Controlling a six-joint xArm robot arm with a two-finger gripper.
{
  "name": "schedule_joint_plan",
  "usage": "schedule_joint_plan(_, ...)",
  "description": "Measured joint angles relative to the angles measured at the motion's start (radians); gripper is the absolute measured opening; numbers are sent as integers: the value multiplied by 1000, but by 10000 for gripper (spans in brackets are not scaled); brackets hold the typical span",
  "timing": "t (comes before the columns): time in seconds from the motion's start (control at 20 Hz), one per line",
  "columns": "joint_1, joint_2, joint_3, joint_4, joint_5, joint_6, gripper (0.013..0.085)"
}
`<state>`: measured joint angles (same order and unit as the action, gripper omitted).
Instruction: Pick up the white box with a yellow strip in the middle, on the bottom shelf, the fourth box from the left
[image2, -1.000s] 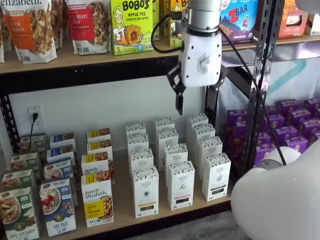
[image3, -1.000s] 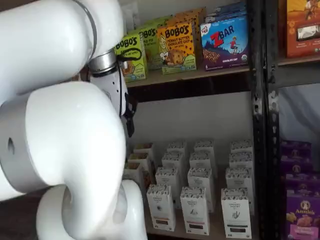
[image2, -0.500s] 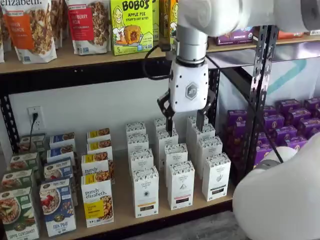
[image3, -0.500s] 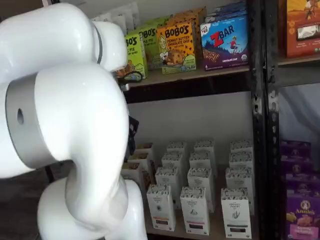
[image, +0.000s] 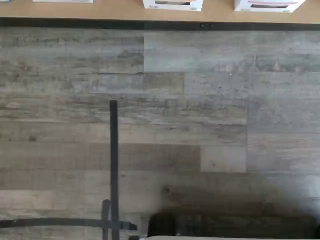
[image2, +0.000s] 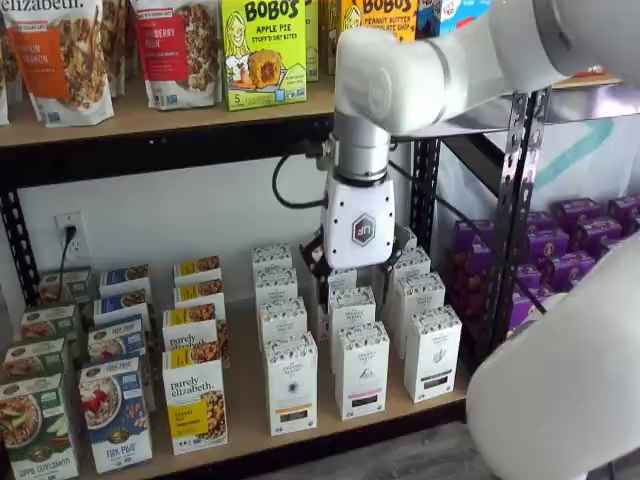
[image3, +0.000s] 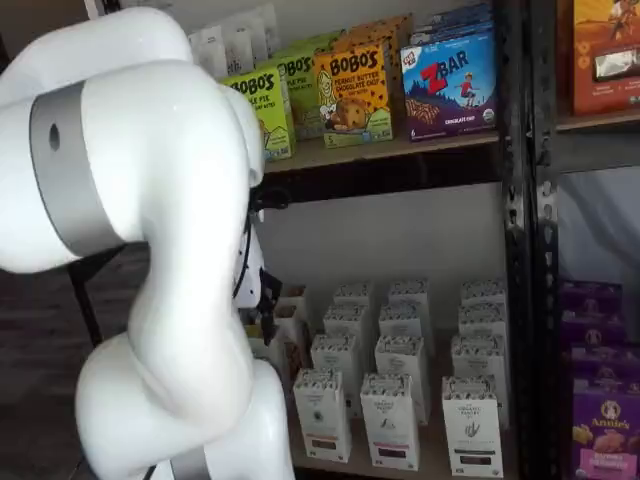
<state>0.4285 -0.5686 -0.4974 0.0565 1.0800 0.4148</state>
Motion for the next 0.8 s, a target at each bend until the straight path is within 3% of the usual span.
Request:
schedule_joint_plan(0.25,-1,82,16,-8,-114,-3,850)
schedule_joint_plan(0.8,-68,290,16,26,-311,-101,850)
